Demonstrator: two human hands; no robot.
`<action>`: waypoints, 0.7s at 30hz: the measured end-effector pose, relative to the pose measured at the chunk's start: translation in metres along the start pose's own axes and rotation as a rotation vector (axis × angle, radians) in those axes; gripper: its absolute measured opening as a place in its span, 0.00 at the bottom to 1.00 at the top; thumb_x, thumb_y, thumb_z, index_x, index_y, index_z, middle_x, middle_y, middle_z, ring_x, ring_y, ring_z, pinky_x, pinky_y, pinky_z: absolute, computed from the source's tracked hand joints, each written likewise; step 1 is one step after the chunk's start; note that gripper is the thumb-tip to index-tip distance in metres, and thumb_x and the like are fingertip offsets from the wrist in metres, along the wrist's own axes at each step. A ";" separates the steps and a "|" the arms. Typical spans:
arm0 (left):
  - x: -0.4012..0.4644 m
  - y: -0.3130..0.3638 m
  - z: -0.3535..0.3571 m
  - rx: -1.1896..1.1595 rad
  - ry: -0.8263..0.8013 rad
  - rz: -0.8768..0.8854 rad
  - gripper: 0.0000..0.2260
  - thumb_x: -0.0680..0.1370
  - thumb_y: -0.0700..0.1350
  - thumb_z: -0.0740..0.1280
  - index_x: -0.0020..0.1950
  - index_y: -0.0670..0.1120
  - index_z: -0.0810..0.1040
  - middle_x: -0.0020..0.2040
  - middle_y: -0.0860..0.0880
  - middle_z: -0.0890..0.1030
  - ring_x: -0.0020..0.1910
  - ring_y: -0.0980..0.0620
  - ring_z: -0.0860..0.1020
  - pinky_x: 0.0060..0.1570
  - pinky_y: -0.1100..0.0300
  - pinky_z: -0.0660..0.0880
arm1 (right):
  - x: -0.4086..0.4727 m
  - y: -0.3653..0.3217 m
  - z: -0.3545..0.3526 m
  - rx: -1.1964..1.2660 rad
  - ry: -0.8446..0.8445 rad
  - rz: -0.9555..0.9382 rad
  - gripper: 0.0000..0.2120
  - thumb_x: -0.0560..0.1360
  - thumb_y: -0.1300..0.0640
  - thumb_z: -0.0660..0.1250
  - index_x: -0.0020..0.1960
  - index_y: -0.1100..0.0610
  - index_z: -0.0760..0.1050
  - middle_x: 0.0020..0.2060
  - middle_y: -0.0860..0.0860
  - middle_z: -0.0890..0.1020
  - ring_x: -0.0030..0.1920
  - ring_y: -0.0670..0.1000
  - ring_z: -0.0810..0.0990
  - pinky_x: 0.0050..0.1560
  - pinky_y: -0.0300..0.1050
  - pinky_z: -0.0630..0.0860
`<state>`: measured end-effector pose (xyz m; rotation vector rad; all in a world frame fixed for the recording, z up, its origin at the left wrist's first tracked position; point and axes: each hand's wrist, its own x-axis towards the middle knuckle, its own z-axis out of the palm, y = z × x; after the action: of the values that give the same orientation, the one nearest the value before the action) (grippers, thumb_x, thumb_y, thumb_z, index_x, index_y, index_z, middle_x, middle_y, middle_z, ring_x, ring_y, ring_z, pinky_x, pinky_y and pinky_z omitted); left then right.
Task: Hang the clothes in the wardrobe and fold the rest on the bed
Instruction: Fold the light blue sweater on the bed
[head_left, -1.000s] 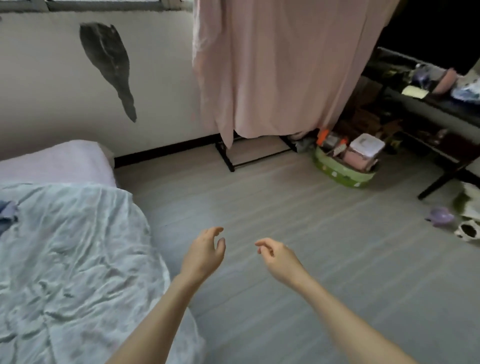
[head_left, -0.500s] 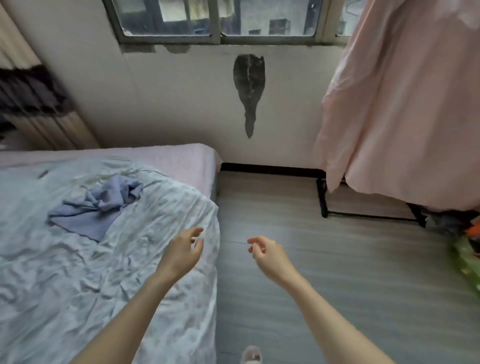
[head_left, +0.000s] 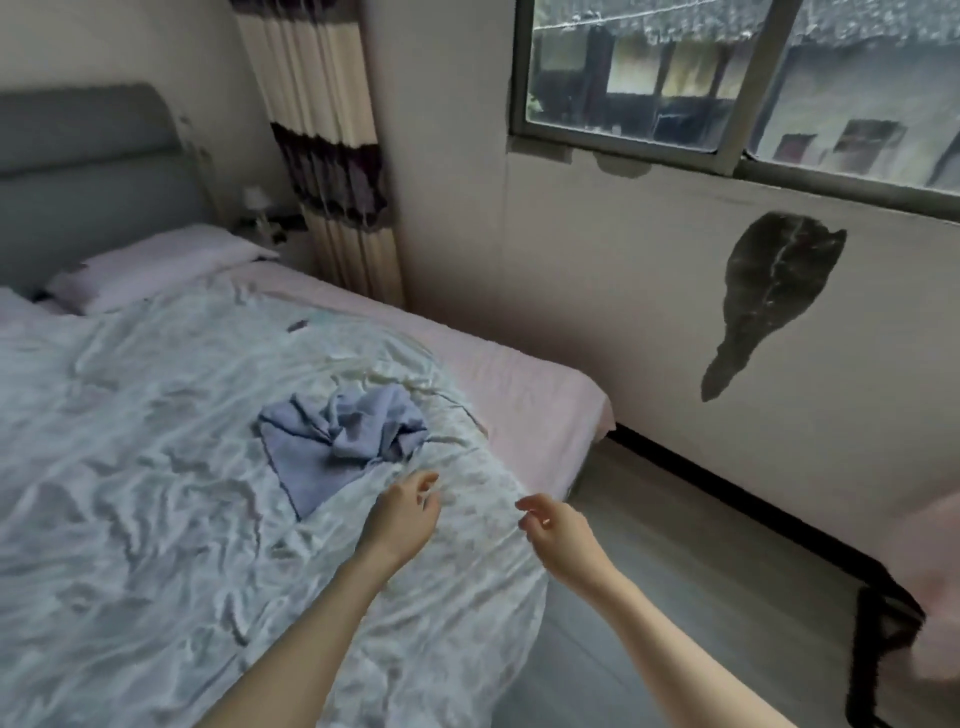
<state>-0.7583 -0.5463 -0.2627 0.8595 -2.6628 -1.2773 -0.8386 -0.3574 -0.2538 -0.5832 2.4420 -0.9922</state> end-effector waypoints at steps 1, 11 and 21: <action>0.009 -0.008 -0.003 -0.004 0.010 -0.037 0.15 0.80 0.44 0.60 0.68 0.47 0.72 0.65 0.48 0.75 0.61 0.49 0.74 0.57 0.56 0.73 | 0.015 -0.001 0.001 -0.023 -0.027 -0.014 0.16 0.78 0.59 0.56 0.62 0.53 0.75 0.57 0.51 0.80 0.56 0.50 0.78 0.57 0.42 0.72; 0.197 -0.120 0.013 -0.024 0.137 -0.518 0.20 0.80 0.43 0.61 0.71 0.45 0.65 0.70 0.46 0.67 0.63 0.46 0.72 0.51 0.60 0.68 | 0.295 -0.011 0.077 -0.261 -0.320 -0.256 0.18 0.78 0.60 0.55 0.66 0.53 0.72 0.62 0.51 0.76 0.61 0.51 0.74 0.56 0.41 0.70; 0.334 -0.227 0.040 0.195 0.251 -0.645 0.41 0.75 0.51 0.68 0.78 0.48 0.44 0.78 0.45 0.48 0.76 0.46 0.52 0.70 0.55 0.53 | 0.461 0.005 0.226 -0.687 -0.501 -0.510 0.28 0.76 0.51 0.55 0.75 0.51 0.53 0.70 0.52 0.60 0.71 0.55 0.57 0.62 0.51 0.64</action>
<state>-0.9470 -0.8024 -0.5146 1.8737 -2.4114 -0.8975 -1.0940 -0.7205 -0.5128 -1.5255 2.1539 -0.0754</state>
